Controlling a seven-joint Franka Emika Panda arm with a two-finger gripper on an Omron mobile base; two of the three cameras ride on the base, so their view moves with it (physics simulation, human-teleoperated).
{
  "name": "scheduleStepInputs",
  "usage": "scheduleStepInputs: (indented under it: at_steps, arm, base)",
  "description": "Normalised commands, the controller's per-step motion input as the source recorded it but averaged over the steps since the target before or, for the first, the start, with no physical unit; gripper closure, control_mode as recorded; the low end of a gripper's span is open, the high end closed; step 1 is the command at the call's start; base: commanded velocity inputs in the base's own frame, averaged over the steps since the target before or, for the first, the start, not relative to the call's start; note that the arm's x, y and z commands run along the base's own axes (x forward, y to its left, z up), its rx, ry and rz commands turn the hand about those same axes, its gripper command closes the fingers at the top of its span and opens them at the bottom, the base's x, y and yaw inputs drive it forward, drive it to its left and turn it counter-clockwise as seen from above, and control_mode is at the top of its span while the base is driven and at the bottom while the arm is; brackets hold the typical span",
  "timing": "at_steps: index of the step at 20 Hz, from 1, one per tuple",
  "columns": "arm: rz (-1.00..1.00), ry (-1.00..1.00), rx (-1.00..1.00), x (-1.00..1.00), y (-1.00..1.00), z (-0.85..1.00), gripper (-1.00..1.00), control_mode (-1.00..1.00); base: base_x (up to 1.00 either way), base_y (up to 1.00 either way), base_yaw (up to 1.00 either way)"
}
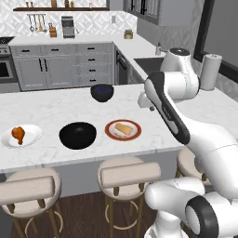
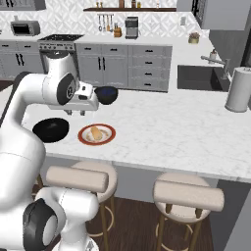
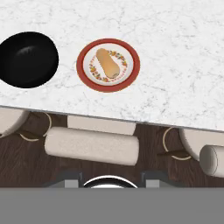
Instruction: Pick the chicken drumstick and squash from their plates and place them in the bowl. Then put the bowl in the fridge.
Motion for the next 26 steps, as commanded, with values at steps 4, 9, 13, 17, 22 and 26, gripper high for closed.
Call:
scheduleStepInputs:
  at_steps: [4,9,13,17,22,26]
  arm:
    - [0.00,0.00,0.00,-0.23,0.00,-0.11,-1.00,-1.00]
    - [0.03,0.07,0.00,-0.13,0.18,-0.55,-1.00,-1.00]
    - [0.13,0.21,-0.03,0.55,0.25,-0.48,-1.00,-1.00]
    - [0.19,0.27,0.00,0.90,0.00,-0.42,-1.00,-1.00]
    - [0.16,0.08,-0.01,0.57,0.04,-0.35,-1.00,-1.00]
    - [0.04,0.03,-0.06,0.49,0.29,-0.47,-1.00,-1.00]
  base:
    - [0.00,0.00,0.00]
    - [0.00,0.00,0.00]
    - [0.00,0.00,0.00]
    - [0.00,0.00,0.00]
    - [0.00,0.00,0.00]
    - [0.00,0.00,0.00]
